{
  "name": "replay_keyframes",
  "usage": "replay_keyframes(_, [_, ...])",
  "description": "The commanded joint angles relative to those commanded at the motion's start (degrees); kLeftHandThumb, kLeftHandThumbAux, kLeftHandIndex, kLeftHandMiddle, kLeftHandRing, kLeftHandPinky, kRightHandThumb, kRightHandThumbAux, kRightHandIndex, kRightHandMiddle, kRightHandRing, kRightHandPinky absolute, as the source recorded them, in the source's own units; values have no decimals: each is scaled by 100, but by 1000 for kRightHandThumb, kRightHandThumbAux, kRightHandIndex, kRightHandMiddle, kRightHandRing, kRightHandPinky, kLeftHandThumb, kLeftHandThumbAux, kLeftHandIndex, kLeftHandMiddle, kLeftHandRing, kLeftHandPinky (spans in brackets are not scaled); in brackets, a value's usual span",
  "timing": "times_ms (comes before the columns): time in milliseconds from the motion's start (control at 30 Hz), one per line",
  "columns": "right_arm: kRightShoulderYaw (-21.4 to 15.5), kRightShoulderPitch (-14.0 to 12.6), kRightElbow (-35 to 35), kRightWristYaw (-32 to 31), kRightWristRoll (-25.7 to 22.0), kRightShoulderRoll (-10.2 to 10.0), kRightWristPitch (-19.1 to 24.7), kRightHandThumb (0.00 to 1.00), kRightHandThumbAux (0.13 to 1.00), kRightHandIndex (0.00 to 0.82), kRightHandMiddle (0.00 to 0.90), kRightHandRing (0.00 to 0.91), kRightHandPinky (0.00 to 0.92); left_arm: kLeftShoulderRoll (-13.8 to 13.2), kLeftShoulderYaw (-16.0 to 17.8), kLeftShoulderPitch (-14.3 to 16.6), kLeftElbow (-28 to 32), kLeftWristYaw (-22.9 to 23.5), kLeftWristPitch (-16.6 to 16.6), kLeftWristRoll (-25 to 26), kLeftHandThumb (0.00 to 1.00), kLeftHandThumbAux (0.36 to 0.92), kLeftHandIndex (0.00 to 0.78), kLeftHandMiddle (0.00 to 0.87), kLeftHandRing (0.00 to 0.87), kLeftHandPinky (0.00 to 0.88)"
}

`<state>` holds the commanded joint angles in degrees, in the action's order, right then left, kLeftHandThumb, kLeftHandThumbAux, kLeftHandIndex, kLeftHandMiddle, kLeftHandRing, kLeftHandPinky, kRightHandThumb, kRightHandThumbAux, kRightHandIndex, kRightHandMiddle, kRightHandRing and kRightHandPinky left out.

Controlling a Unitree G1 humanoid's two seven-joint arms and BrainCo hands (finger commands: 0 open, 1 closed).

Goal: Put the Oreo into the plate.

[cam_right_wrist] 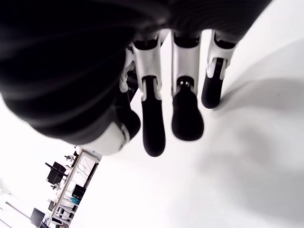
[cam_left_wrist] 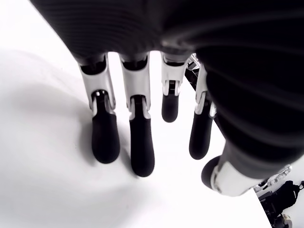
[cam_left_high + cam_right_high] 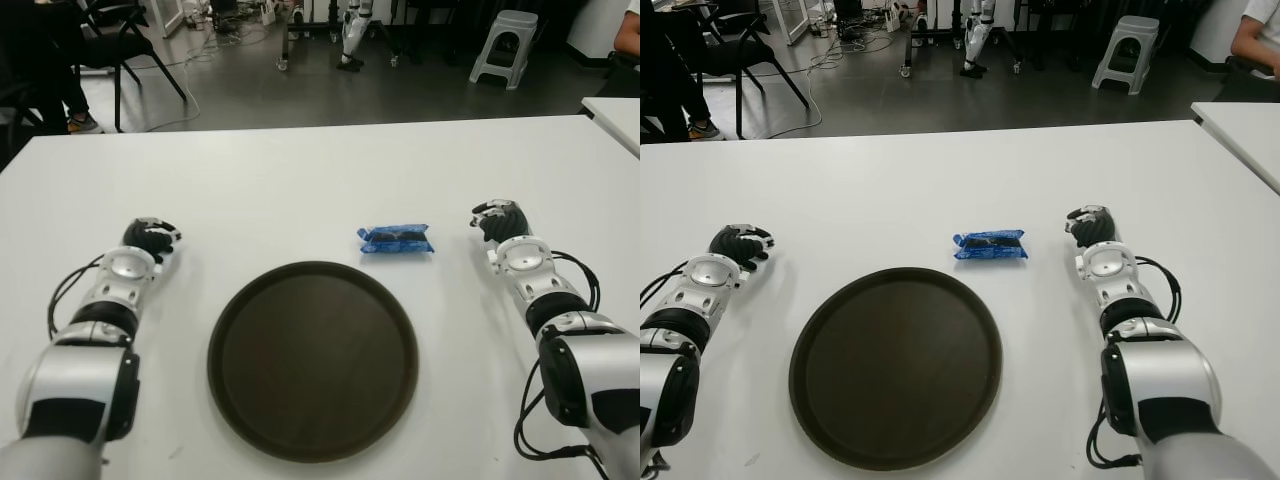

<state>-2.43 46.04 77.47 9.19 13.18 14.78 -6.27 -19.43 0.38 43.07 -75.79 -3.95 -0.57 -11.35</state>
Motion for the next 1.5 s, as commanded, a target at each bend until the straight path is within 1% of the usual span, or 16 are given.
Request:
replay_keyframes(133, [10,-9,-1,-4,8,2,-24,690,733,417,688,713,661,2,2,1,2,-12,1,-9,669,727,397,156,202,233])
replay_keyframes(400, [-6,-8,-2,-57,-15,-3,-29,689,733,416,684,712,660,-10,21,-7,-7,4,2,-6,669,727,397,139,190,223])
replay_keyframes(567, [-66,-8,-10,-22,-67,-15,-44,691,733,415,684,715,665,-18,18,-11,-10,27,-12,-23,668,727,397,148,200,236])
replay_keyframes(700, [-78,-25,-20,120,-56,-23,-133,693,731,415,695,729,690,-22,-3,-1,-15,36,10,-45,667,727,397,149,202,248])
replay_keyframes(833, [-53,-63,-35,328,-15,-40,-338,694,733,413,701,741,716,-15,-47,24,10,33,45,-78,666,728,397,161,208,250])
replay_keyframes(967, [-44,-68,-27,411,-9,-62,-421,694,735,410,683,735,713,-21,-79,5,8,22,44,-94,666,728,397,169,212,252])
replay_keyframes(1100, [5,-68,-18,461,36,-67,-448,688,740,401,496,637,607,-13,-67,7,8,12,44,-68,666,727,397,161,208,251])
replay_keyframes(1167, [35,-70,-17,490,65,-69,-465,687,741,400,452,613,586,-13,-60,4,5,1,34,-59,666,727,397,160,208,251])
replay_keyframes(1200, [59,-71,-18,506,89,-71,-480,684,741,399,383,511,503,-12,-55,2,4,-9,25,-55,666,727,397,161,208,252])
replay_keyframes(1233, [76,-73,-18,518,105,-72,-492,682,742,398,324,435,475,-12,-52,0,4,-16,19,-52,666,727,397,162,208,252])
replay_keyframes(1267, [96,-75,-18,523,126,-73,-511,682,742,398,302,408,465,-12,-51,-1,3,-24,15,-52,666,727,397,163,208,252])
replay_keyframes(1300, [107,-77,-19,525,138,-72,-523,680,742,398,250,339,432,-12,-51,-2,3,-28,13,-53,666,727,397,164,208,250])
replay_keyframes(1333, [112,-78,-18,526,145,-72,-531,679,742,397,216,295,411,-12,-52,-2,2,-30,13,-53,666,727,397,164,208,248])
replay_keyframes(1400, [125,-80,-19,524,162,-72,-552,678,742,397,187,257,393,-11,-54,-2,1,-34,12,-55,666,727,397,165,209,246])
replay_keyframes(1433, [132,-82,-20,522,170,-72,-566,677,743,397,169,231,363,-11,-55,-3,0,-35,12,-56,666,727,397,164,208,243])
replay_keyframes(1500, [147,-86,-22,515,187,-71,-596,676,743,396,153,209,337,-11,-57,-2,0,-36,14,-57,666,727,397,164,207,240])
